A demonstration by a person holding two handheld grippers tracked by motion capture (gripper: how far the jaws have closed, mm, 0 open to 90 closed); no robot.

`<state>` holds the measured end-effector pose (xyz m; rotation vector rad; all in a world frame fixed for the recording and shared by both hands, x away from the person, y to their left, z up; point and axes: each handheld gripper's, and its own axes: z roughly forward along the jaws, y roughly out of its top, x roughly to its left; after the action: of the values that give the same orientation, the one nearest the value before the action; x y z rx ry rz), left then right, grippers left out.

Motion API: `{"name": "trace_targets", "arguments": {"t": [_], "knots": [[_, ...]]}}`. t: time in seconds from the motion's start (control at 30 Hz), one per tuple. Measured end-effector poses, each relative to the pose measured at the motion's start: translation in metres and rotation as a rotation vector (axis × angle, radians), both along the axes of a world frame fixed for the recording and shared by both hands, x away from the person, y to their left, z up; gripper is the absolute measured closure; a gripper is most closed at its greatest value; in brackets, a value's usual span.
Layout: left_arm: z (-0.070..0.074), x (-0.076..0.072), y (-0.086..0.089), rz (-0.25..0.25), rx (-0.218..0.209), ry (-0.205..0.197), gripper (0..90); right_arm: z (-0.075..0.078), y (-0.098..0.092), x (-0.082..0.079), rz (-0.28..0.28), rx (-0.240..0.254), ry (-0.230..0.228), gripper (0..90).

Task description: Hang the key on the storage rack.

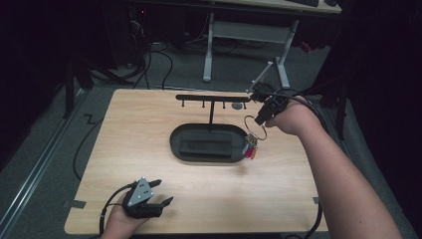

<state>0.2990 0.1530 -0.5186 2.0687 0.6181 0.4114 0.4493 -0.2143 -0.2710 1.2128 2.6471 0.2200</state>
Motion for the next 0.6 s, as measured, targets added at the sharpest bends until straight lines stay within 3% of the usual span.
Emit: {"name": "trace_targets", "arguments": {"t": [0.37,0.6], "knots": [[-0.001,0.000,0.000,-0.006,0.006,-0.005,30.2,-0.005,0.011,0.023,0.016,0.006,-0.006,88.0],[-0.001,-0.001,0.002,0.000,0.007,-0.006,30.3,-0.006,0.014,0.041,-0.003,0.014,-0.004,88.0]]}}
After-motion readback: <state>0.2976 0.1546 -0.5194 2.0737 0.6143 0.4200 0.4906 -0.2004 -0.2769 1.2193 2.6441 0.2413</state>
